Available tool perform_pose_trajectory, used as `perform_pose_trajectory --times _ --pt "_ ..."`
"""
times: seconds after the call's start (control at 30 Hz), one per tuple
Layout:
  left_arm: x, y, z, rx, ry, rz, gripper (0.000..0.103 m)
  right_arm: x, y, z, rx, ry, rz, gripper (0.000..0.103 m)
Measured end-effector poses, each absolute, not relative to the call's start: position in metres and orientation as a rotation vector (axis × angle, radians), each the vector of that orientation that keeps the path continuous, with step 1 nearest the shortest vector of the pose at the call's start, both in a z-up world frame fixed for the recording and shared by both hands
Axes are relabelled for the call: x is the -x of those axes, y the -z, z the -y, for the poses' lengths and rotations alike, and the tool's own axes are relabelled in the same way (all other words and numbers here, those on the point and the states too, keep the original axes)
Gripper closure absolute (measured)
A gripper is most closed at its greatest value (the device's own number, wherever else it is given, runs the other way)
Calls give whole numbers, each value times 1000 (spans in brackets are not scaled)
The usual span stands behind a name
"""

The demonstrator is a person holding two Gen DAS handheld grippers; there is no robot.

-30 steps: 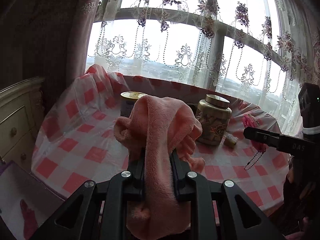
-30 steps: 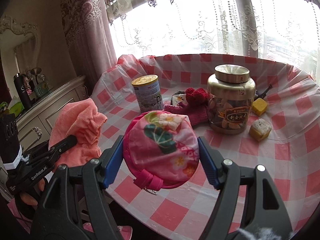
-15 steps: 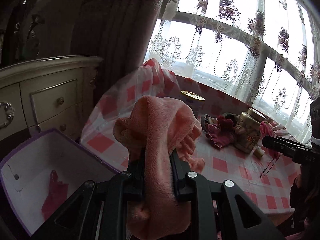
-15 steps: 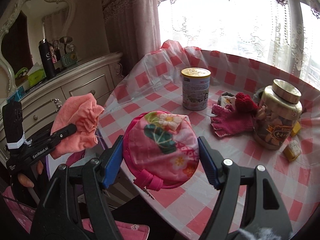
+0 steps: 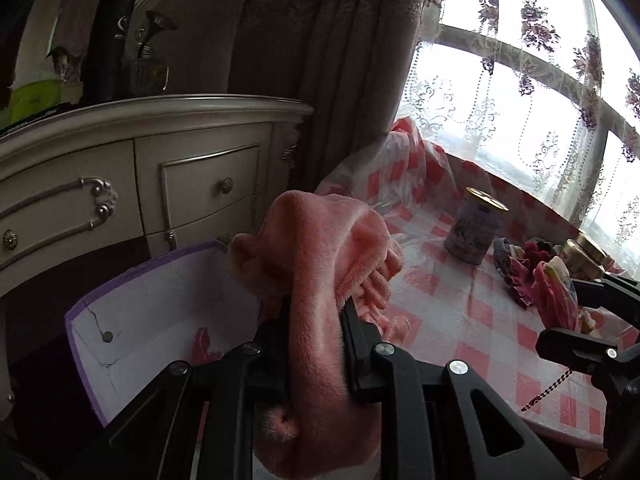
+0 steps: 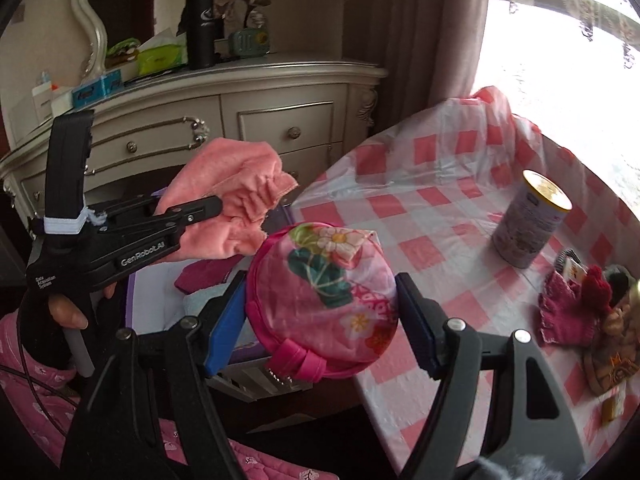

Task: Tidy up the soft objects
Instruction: 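Carry cloth and pouch to the white box and release both tools, then move both open tools back over the table toward the glove and sponge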

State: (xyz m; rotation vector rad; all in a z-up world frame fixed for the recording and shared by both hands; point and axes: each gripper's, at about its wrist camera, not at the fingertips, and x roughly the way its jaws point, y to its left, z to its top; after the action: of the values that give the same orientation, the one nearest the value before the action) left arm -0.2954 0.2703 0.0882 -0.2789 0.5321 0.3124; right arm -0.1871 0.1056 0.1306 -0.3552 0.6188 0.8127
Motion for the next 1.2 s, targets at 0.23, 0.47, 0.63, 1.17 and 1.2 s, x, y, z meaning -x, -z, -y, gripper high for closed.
perform_pose_trajectory --times 0.23,0.47,0.63,1.17,1.2 --pt "307 -67 -309 315 -433 -609 81 199 -112 -168 496 -944 -639 29" --pt "311 -57 -331 338 -497 -653 81 202 -98 -204 575 -1024 -658 28" --pt "316 -54 -341 349 -532 -669 81 206 -89 -217 602 -1071 -671 28" --pt "314 -80 -343 394 -661 -628 21 187 -92 -183 456 -1110 -708 22" --pt "307 -85 -333 358 -637 -628 21 181 -96 -169 433 -1076 -700 22"
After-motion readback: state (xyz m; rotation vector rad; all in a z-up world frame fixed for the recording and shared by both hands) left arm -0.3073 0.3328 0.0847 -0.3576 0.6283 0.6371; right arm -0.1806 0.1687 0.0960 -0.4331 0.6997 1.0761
